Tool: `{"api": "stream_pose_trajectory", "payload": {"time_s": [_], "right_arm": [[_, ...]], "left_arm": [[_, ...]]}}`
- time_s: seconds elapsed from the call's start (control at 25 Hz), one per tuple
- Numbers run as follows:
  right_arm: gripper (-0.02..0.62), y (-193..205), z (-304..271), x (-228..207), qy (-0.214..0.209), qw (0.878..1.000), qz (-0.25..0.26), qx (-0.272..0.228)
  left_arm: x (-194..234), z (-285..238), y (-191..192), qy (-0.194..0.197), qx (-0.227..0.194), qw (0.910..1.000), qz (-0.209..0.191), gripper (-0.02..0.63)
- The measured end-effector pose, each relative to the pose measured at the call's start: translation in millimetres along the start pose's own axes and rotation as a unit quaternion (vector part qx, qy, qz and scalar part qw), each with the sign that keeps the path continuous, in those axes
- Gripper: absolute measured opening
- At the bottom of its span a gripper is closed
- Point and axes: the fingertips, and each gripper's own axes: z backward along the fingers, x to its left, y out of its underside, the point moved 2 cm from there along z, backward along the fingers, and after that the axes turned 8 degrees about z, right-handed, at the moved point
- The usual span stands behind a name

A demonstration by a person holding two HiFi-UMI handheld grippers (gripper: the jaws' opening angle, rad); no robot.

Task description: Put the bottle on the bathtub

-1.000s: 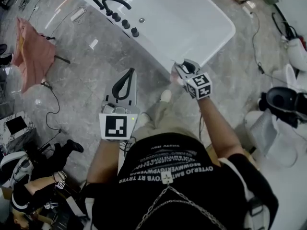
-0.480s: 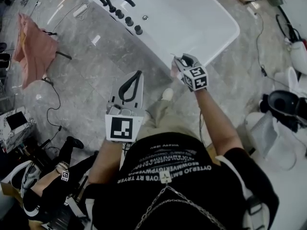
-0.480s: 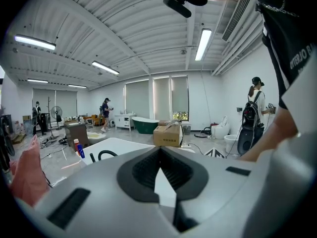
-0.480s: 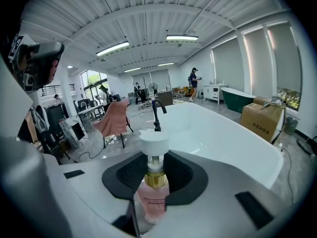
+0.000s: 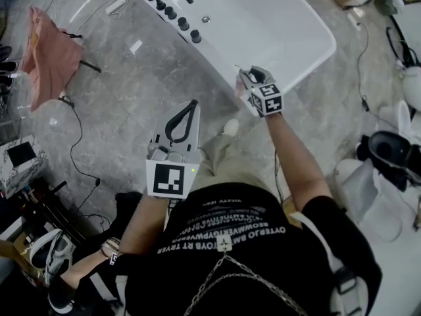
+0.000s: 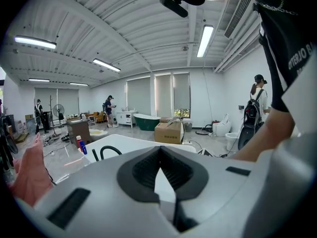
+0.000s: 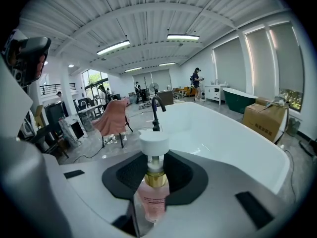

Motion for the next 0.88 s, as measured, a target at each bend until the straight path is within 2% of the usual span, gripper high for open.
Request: {"api": "stream_pose_trajectory", "payload": {"time_s": [0.16, 0.52, 0.88], "right_arm": [[0.098, 1.4, -14.1, 1.2, -0.006, 1.000, 0.002, -0.003], [0.100, 5.7, -33.2, -4.3, 0.010, 1.000, 0.012, -0.017], [0.100, 6.3, -20.1, 1.9, 0.027, 0.999, 0.013, -0.036]], "left_arm": [[3.6, 3.3, 6.8, -0.004, 0.010, 0.9999, 0.001, 0.003], [-1.0, 5.3, 17.4, -0.002, 0.023, 0.9997, 0.005, 0.003], [-5.5, 3.5, 15.5, 0.009, 0.022, 0.9997, -0.002, 0.003]]}}
